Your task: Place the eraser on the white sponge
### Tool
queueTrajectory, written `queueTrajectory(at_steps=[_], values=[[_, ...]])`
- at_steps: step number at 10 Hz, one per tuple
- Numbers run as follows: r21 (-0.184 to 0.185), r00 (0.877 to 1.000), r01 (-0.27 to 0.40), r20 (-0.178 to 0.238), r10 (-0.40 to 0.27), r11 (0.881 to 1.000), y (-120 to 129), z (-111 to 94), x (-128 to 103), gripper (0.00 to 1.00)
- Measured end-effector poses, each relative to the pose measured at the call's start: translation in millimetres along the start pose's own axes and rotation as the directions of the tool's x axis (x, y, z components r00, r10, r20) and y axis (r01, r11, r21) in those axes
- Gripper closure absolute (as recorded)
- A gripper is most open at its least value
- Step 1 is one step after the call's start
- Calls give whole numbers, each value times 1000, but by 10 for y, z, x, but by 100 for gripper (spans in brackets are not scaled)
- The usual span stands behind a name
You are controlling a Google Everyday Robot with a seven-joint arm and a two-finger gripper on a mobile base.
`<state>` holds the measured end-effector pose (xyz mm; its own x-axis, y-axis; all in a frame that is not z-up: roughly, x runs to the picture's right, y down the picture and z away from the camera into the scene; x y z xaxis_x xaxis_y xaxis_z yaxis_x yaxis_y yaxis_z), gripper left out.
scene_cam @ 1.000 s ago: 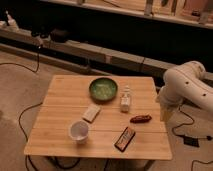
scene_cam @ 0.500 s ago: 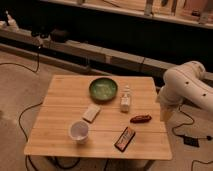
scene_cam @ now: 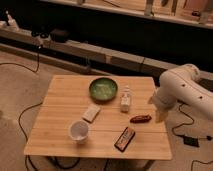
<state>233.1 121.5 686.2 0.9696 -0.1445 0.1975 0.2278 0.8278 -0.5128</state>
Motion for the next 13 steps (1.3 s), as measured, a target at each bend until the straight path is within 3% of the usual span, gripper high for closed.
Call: queueTrajectory(at_steps=[3,5,6,7,8,10,12,13], values=[[9,983,160,90,-160,987,39,32,-345,35],[8,980,178,90,-178,984,48,44,-361,35],[-56,971,222,98,-216,973,163,273,-290,35],[-87,965,243,128,-231,966,207,437,-284,35],[-113,944,292,192,-268,950,246,672,-327,35],[-92,892,382,297,-340,920,255,946,-435,35],[-77,866,415,338,-368,906,261,1056,-479,35],[-76,866,416,338,-369,906,264,1056,-475,35]])
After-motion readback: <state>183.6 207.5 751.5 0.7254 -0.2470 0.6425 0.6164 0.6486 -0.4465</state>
